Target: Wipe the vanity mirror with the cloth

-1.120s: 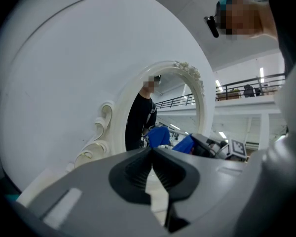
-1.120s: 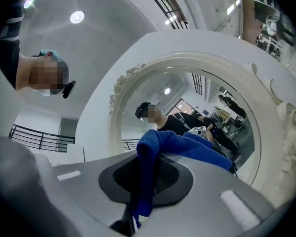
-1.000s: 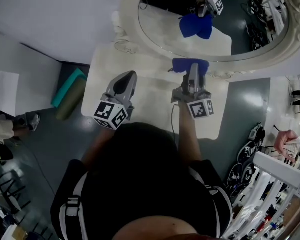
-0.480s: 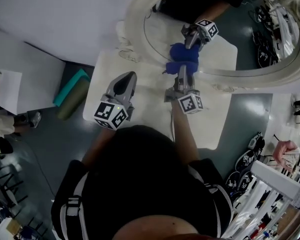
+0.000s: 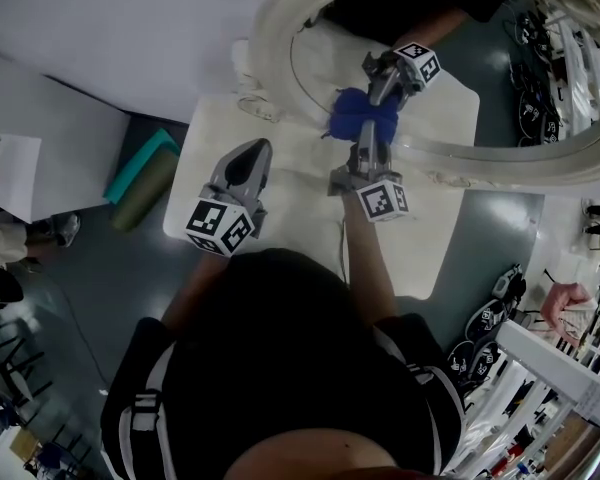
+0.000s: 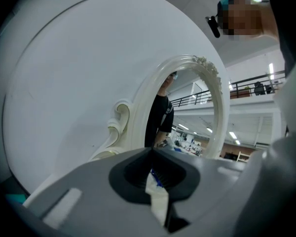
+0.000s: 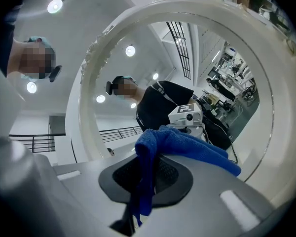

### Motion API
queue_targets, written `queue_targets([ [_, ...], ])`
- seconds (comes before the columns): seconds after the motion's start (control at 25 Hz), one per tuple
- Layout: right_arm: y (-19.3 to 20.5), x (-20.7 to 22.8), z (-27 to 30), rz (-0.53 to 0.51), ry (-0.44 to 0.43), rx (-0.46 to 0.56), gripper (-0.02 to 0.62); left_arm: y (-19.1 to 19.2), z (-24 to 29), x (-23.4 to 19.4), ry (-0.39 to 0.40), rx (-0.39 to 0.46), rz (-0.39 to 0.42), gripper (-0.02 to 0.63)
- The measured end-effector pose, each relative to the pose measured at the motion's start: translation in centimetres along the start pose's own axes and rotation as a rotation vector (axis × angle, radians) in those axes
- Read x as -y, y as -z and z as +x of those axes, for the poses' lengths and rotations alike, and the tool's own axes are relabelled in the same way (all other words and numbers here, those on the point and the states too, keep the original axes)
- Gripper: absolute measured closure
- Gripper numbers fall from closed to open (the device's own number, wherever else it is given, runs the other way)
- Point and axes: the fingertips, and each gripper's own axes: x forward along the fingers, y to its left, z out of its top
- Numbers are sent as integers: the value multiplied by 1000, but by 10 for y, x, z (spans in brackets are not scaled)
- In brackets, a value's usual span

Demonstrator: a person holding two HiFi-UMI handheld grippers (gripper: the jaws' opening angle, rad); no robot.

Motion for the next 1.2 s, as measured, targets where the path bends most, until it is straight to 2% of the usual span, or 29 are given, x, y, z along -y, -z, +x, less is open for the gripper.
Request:
queue_targets([
  [0.2, -23, -25, 7, -21, -68, 30, 568, -2, -1, 5, 9, 8, 1, 597],
  [0.48, -90, -91, 31, -92, -209, 111, 569, -6, -4, 4, 25, 29, -6, 597],
  [0.88, -197, -179, 58, -90, -299, 174, 569, -16, -14, 10, 40, 66, -15, 597],
  [1.2, -243, -218, 67, -79, -329, 232, 569, -24, -29, 5, 30, 108, -23, 597],
])
